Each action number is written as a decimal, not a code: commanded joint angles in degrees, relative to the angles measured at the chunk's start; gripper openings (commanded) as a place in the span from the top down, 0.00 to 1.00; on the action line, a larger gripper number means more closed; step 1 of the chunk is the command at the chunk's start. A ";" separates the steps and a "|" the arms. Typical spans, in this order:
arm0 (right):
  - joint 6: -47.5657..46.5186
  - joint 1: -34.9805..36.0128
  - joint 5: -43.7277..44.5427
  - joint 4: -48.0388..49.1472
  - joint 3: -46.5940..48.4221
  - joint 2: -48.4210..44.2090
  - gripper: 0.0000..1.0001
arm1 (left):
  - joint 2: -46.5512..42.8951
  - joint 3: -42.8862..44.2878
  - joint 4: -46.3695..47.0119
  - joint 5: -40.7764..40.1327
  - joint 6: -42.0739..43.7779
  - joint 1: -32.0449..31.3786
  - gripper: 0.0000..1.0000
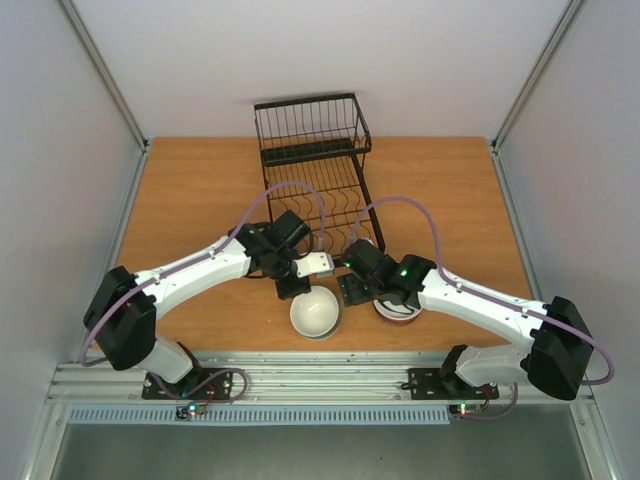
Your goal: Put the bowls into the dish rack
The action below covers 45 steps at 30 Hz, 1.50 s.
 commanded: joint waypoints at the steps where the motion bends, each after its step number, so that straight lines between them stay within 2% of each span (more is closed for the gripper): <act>1: 0.71 0.22 0.59 0.63 -0.38 0.26 0.19 | -1.26 -0.80 -1.88 -1.31 0.61 0.10 0.99; 7: 0.48 0.31 1.02 -0.77 0.23 -1.10 0.20 | -4.80 -1.00 -1.16 -0.38 0.81 0.10 0.99; 13: -1.53 0.35 1.84 -3.01 2.31 -7.69 0.19 | -9.15 -2.02 1.15 1.97 0.33 0.10 0.99; 19: -5.01 0.40 -2.79 -2.97 4.61 -13.75 0.17 | -11.28 -2.56 2.07 5.88 0.36 0.28 1.00; 23: -5.40 0.40 -11.73 -0.13 4.40 -16.97 0.15 | -14.34 -3.50 4.72 12.09 -0.93 3.35 1.00; 28: -4.40 0.40 -18.56 2.78 2.87 -19.39 0.11 | -19.08 -5.83 10.61 23.60 -4.38 12.20 1.00; 34: 0.02 0.40 -28.14 12.18 -1.18 -20.46 0.02 | -20.46 -7.75 14.10 29.39 -8.47 17.12 0.99; 45: 4.10 0.40 -31.68 23.40 -7.65 -20.01 0.01 | -21.41 -7.85 13.23 38.43 -8.59 20.22 1.00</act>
